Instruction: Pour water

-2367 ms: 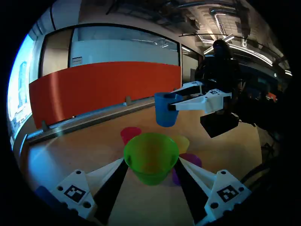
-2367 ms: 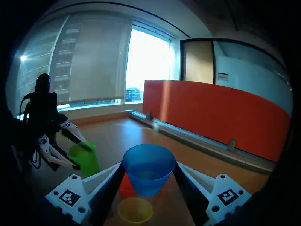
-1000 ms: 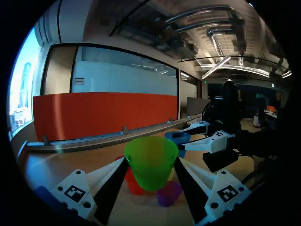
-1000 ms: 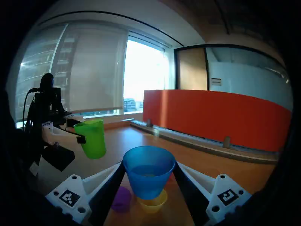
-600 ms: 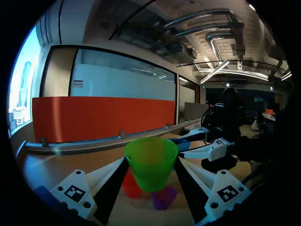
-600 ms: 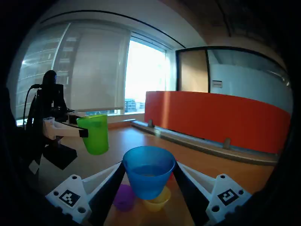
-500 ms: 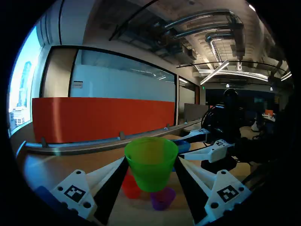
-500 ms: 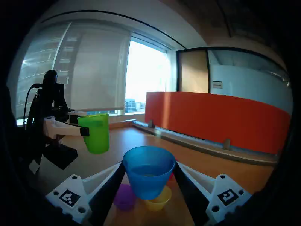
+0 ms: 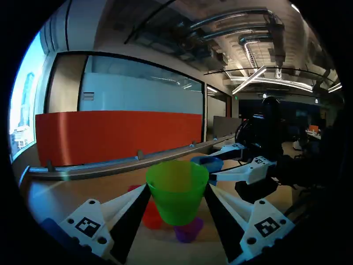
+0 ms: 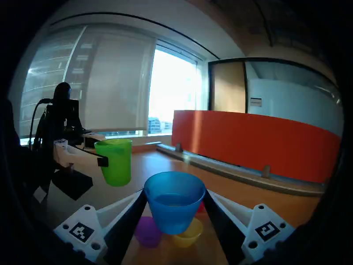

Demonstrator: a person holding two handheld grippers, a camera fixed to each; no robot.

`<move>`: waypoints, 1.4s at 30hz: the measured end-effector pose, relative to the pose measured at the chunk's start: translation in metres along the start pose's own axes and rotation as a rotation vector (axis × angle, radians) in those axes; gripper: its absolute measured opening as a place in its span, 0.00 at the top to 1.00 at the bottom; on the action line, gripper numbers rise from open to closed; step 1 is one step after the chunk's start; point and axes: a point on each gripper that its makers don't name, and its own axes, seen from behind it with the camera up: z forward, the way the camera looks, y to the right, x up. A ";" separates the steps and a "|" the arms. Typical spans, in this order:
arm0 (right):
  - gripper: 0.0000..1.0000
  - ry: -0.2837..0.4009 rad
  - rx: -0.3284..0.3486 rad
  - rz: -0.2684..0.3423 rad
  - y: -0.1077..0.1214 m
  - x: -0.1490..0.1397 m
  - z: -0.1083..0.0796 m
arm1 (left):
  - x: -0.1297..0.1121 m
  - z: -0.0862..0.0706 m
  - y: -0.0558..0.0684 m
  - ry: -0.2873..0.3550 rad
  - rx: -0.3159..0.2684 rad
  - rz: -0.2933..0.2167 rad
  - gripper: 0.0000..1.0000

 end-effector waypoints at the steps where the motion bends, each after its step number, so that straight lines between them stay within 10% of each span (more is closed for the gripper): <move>1: 0.09 -0.003 0.004 -0.004 0.000 0.000 -0.001 | -0.002 0.000 0.001 -0.007 -0.003 0.005 0.15; 42: 0.09 -0.087 0.145 -0.391 -0.006 0.054 0.022 | -0.023 0.012 0.008 -0.080 -0.055 0.040 0.15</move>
